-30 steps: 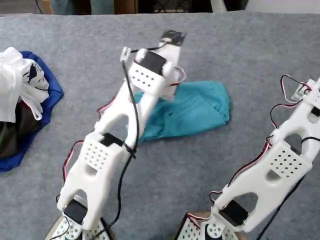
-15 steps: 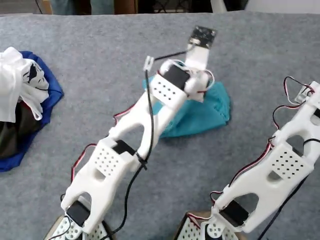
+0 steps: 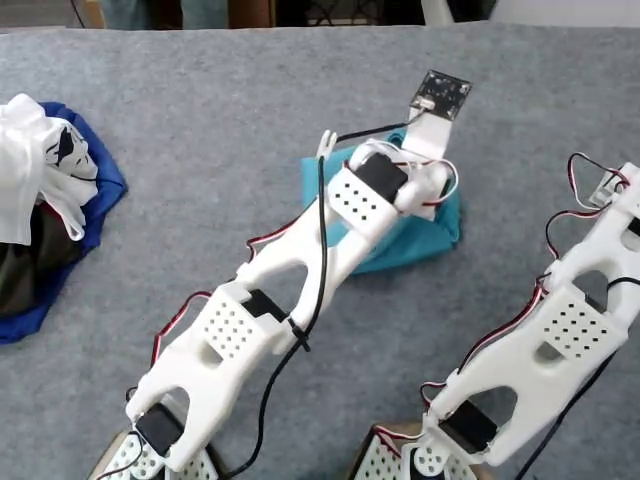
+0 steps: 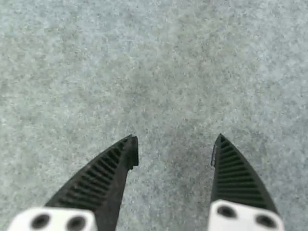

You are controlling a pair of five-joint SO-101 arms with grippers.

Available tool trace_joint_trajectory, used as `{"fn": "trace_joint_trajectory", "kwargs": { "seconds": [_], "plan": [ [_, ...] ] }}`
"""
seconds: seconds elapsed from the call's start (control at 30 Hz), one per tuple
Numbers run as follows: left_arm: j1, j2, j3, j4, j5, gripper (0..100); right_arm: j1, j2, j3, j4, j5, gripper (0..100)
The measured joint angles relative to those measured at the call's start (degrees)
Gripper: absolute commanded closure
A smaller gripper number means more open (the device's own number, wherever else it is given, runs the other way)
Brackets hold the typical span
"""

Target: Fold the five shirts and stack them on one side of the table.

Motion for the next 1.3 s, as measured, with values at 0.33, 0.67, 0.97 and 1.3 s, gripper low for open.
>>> {"fn": "trace_joint_trajectory", "kwargs": {
  "seconds": [0.33, 0.67, 0.97, 1.3],
  "plan": [
    [1.1, 4.4, -1.6, -0.5, 0.0, 97, 0.0, 0.0, 0.0, 0.0, 0.0, 74.4],
    [2.0, 4.4, -3.9, -0.5, 0.0, 87, 0.0, 0.0, 0.0, 0.0, 0.0, 74.4],
    [1.9, 4.4, -4.5, -0.5, 0.0, 86, 0.0, 0.0, 0.0, 0.0, 0.0, 74.4],
    [-18.6, 4.1, -31.3, 20.6, -3.4, 97, -5.5, 0.0, -10.6, 17.8, 4.7, 99.3]
  ]
}}
